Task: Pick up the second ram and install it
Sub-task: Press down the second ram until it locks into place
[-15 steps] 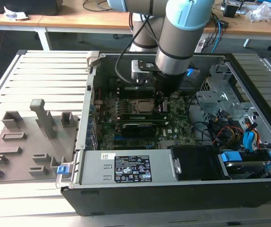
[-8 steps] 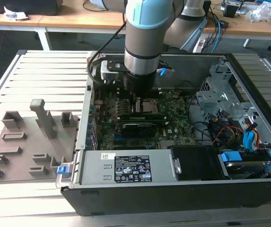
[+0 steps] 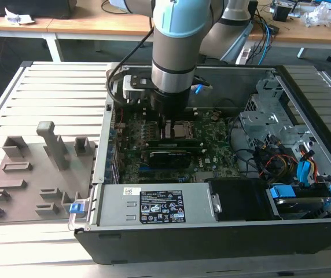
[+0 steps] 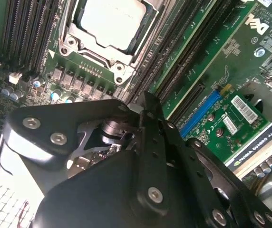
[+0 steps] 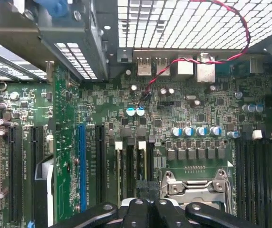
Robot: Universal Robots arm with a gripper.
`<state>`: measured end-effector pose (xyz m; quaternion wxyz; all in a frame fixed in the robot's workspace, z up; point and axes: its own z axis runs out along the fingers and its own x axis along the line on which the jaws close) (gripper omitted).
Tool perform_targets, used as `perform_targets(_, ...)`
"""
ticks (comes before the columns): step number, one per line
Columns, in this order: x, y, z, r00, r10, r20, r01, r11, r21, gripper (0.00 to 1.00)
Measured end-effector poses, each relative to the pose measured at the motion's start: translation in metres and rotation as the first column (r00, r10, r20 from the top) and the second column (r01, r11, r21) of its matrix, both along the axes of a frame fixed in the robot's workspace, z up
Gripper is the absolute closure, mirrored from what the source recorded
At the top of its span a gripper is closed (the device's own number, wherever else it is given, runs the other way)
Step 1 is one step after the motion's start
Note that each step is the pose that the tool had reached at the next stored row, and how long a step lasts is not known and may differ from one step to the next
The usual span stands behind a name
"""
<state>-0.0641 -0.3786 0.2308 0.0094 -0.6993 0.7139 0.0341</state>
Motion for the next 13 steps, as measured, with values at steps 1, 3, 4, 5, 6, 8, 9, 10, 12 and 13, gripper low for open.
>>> perform_targets(1, 0.003, -0.0002, 0.0009, 1.0000, 0.000, -0.0030, 0.000, 1.0000, -0.0014, 0.89)
perform_targets(3, 0.013, -0.0003, 0.0010, 0.9999, 0.000, -0.0118, 0.000, 1.0000, -0.0014, 0.89)
perform_targets(4, 0.023, -0.0003, 0.0015, 0.9998, 0.000, -0.0200, 0.000, 1.0000, -0.0017, 0.89)
perform_targets(5, 0.026, -0.0002, 0.0114, 0.9997, 0.000, -0.0229, 0.000, 1.0000, -0.0016, 0.89)
perform_targets(6, 0.026, -0.0002, 0.0178, 0.9997, 0.000, -0.0229, 0.000, 1.0000, -0.0015, 0.89)
perform_targets(8, 0.026, -0.0002, 0.0277, 0.9997, 0.000, -0.0230, 0.000, 1.0000, -0.0016, 0.89)
perform_targets(9, 0.026, -0.0002, 0.0323, 0.9997, 0.000, -0.0231, 0.000, 1.0000, -0.0016, 0.89)
perform_targets(10, 0.026, -0.0002, 0.0404, 0.9997, 0.000, -0.0233, 0.000, 1.0000, -0.0016, 0.89)
perform_targets(12, 0.026, -0.0002, 0.0425, 0.9997, 0.000, -0.0233, 0.000, 1.0000, -0.0015, 0.89)
perform_targets(13, 0.026, -0.0002, 0.0425, 0.9997, 0.000, -0.0232, 0.000, 1.0000, -0.0013, 0.89)
